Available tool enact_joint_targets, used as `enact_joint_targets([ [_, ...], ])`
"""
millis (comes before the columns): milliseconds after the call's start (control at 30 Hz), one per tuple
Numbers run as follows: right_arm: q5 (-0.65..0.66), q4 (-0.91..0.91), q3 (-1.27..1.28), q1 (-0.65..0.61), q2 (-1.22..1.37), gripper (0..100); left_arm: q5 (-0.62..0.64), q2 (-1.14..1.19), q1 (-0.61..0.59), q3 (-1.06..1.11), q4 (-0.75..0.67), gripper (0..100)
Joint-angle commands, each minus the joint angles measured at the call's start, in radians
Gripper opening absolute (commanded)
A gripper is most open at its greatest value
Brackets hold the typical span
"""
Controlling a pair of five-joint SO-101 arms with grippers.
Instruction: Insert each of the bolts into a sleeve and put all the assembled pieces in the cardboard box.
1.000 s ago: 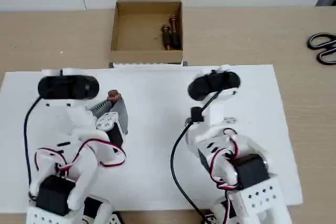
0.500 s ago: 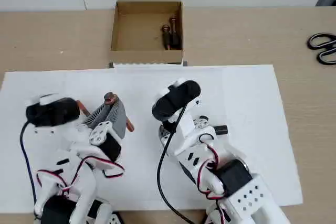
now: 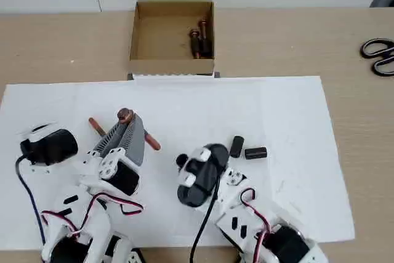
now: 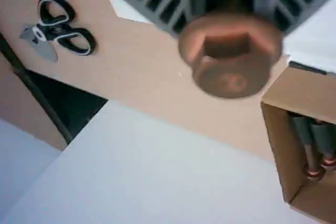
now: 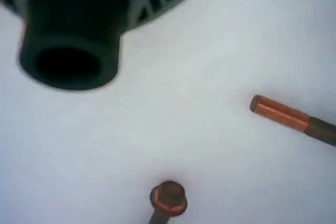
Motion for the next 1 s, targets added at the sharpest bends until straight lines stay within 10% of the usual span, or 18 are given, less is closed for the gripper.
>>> enact_joint_targets([
  [0, 0.014, -0.025, 0.006, -0.010, -0.021, 0.3, 0.009, -0.011, 0.002, -0.004, -0.032, 0],
  [967, 0.017, -0.097, 0.014, -0.008, -0.010, 0.3, 0.006, -0.006, 0.222, 0.022, -0.003, 0],
])
